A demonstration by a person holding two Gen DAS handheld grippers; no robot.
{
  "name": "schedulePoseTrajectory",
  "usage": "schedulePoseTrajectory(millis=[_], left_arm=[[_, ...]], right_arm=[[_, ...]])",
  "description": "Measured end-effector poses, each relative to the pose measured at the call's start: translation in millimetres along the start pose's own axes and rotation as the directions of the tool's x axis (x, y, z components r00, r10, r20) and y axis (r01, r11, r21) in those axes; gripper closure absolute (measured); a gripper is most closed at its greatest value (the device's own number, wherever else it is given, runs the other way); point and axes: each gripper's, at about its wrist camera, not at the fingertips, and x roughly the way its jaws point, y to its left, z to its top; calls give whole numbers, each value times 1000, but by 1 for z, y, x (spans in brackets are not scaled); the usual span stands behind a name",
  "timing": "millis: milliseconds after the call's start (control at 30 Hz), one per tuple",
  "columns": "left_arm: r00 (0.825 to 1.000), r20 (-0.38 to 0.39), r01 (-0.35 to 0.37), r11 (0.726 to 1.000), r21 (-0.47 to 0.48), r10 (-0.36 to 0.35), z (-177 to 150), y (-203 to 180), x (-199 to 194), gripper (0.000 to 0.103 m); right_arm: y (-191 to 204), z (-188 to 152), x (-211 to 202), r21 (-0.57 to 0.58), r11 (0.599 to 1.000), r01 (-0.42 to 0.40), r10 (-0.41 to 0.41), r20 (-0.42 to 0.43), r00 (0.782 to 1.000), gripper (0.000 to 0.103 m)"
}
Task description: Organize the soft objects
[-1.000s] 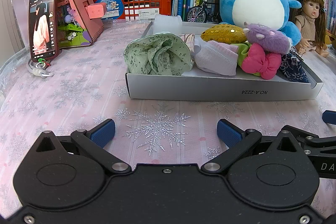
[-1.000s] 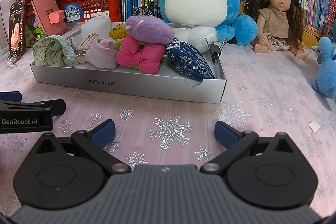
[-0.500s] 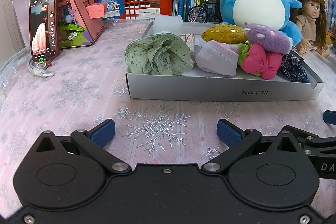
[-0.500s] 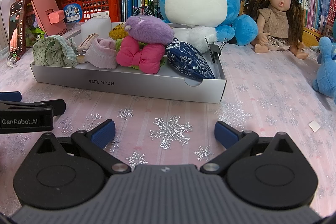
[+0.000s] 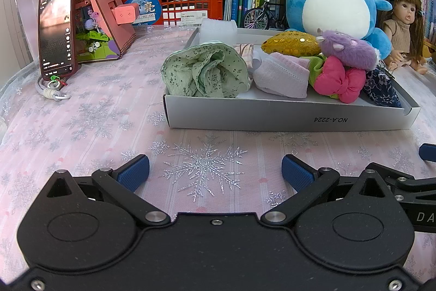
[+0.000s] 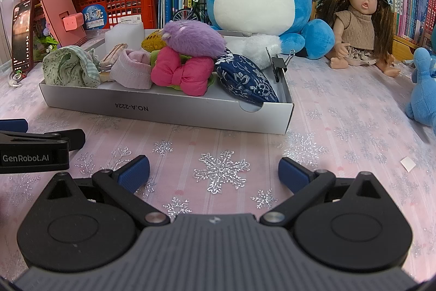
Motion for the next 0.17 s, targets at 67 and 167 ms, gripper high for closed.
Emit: schedulePoseTrajectory(millis=[67, 167], left_arm=[[1000, 0, 0, 1000, 0, 0, 0, 0, 0, 0], [1000, 0, 0, 1000, 0, 0, 0, 0, 0, 0]], right_arm=[[0, 0, 0, 0, 1000, 0, 0, 0, 1000, 0], [0, 0, 0, 0, 1000, 0, 0, 0, 1000, 0]])
